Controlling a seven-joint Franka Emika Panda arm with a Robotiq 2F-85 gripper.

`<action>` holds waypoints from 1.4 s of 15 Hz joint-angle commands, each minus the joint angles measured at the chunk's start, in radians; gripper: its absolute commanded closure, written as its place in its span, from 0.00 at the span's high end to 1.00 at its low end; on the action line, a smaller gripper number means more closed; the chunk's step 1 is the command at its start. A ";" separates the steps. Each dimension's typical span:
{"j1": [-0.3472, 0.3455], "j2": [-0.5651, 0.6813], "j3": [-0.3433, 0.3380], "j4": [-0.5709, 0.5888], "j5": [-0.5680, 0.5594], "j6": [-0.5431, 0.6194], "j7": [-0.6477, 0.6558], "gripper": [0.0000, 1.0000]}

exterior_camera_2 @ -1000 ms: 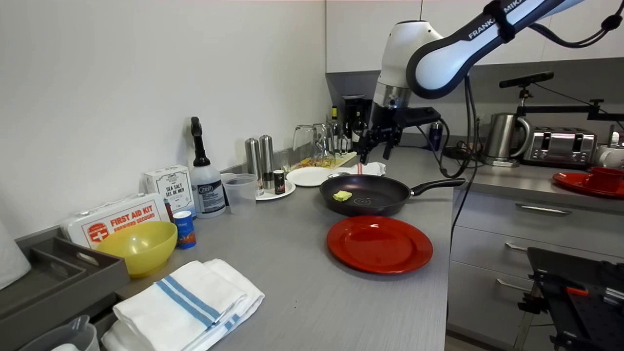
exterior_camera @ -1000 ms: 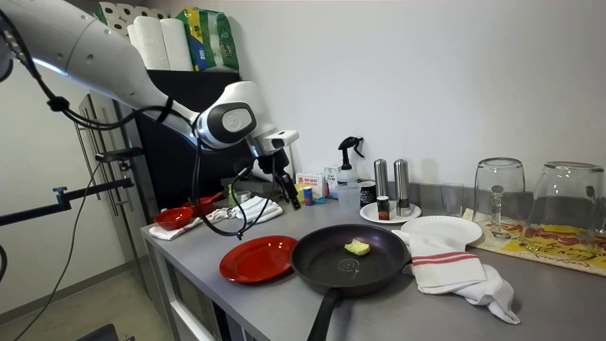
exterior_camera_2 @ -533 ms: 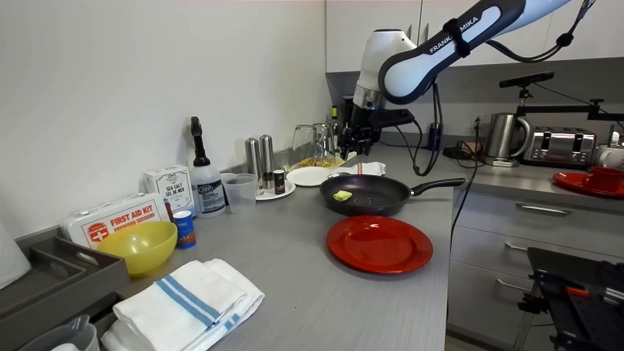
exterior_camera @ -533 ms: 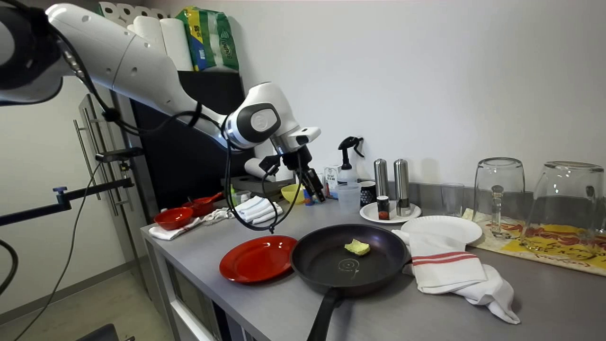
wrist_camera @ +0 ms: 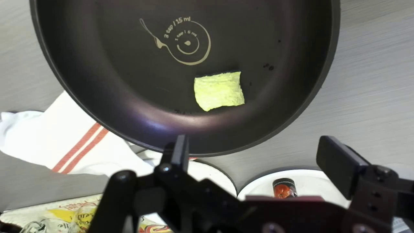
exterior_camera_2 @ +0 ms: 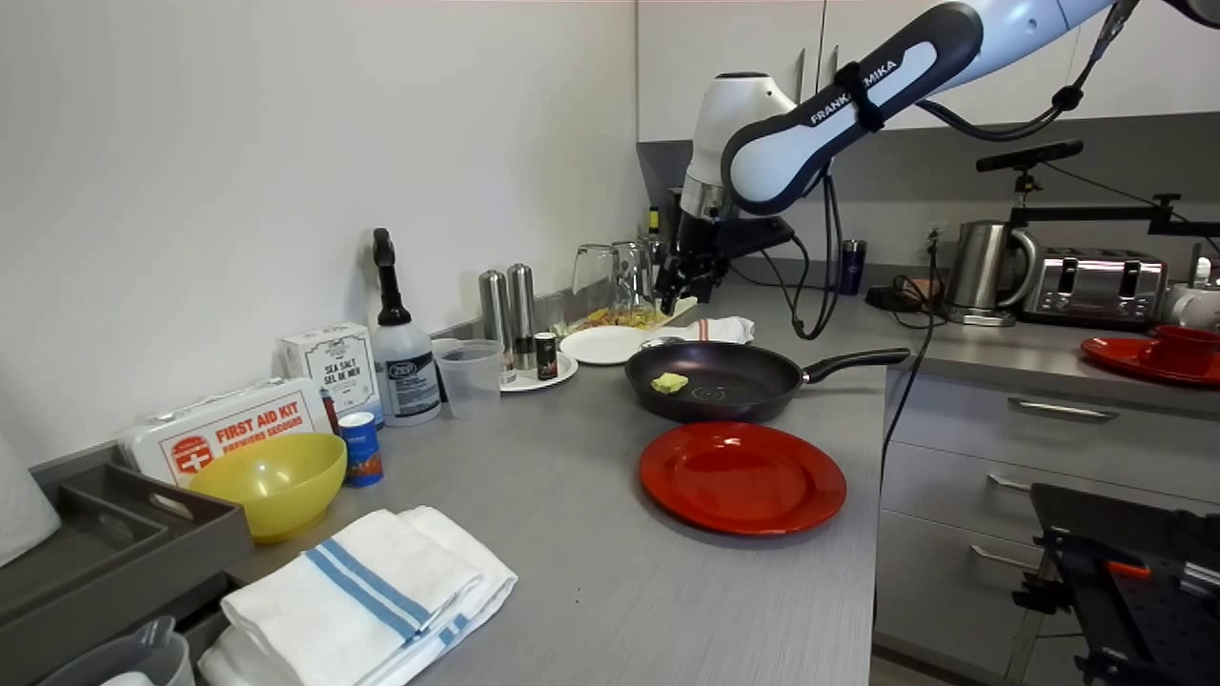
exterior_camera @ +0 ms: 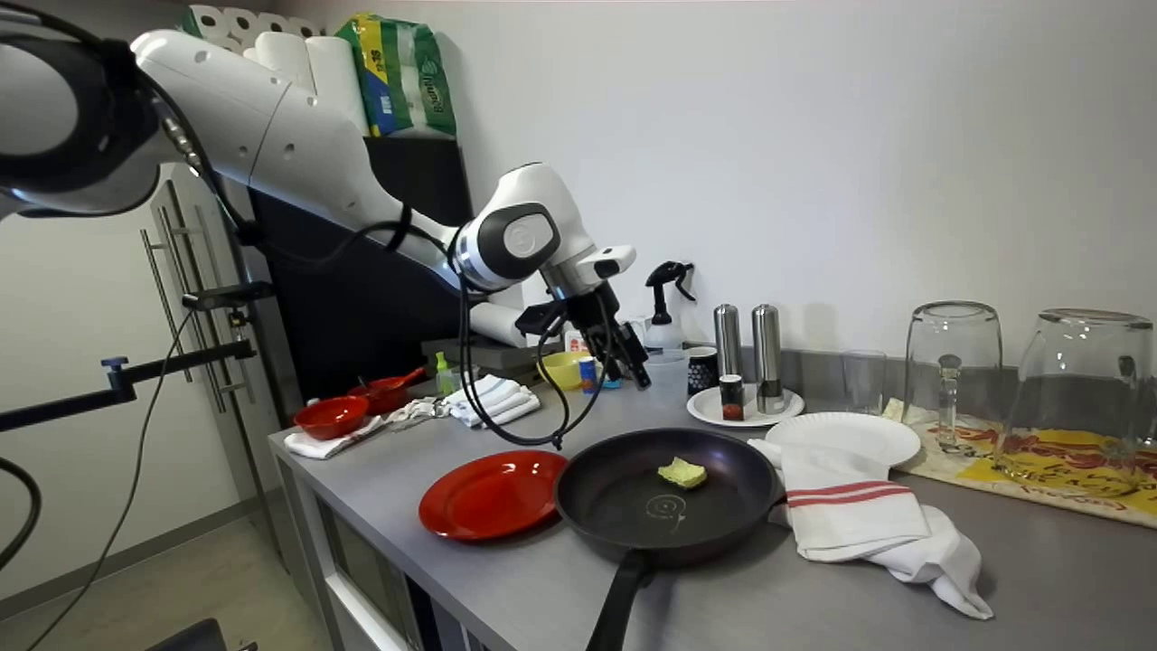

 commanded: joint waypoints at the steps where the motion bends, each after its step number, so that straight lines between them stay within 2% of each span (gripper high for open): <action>1: -0.011 0.004 -0.012 0.010 0.022 -0.018 -0.070 1.00; 7: -0.027 0.026 -0.008 0.013 0.040 -0.012 -0.115 1.00; 17: -0.023 0.123 -0.009 0.037 0.057 -0.018 -0.104 1.00; 21: -0.015 0.146 -0.020 0.043 0.052 0.019 -0.078 1.00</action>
